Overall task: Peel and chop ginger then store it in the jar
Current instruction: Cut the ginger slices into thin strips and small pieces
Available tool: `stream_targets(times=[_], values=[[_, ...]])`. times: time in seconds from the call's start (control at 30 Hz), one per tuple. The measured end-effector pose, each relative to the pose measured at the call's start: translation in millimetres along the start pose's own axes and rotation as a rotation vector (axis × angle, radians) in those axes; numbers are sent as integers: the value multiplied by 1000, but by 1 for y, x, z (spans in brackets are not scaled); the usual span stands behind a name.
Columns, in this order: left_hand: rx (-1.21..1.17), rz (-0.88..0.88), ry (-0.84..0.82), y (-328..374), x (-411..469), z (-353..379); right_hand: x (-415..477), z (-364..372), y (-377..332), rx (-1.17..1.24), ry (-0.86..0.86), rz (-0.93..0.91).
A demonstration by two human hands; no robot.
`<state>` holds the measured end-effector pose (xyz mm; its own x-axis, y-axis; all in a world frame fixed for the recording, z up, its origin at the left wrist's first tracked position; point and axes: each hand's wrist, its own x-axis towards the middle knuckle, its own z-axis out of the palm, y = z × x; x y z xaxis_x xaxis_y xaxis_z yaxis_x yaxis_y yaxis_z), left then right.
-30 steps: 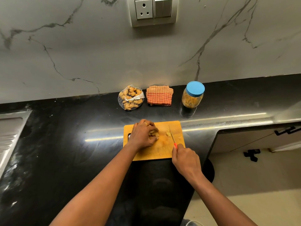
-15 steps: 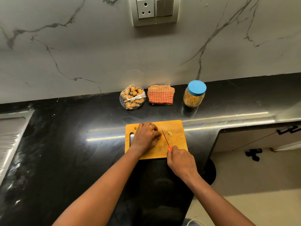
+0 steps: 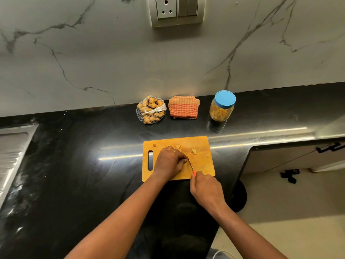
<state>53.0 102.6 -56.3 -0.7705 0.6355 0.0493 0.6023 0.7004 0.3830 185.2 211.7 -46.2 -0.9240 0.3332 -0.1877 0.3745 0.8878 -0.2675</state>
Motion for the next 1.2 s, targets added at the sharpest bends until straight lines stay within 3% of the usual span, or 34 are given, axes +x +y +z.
stream_targets(times=[1.2], values=[[41,-174,-93,16,8,-13,-12,0,2,13,3,-13]])
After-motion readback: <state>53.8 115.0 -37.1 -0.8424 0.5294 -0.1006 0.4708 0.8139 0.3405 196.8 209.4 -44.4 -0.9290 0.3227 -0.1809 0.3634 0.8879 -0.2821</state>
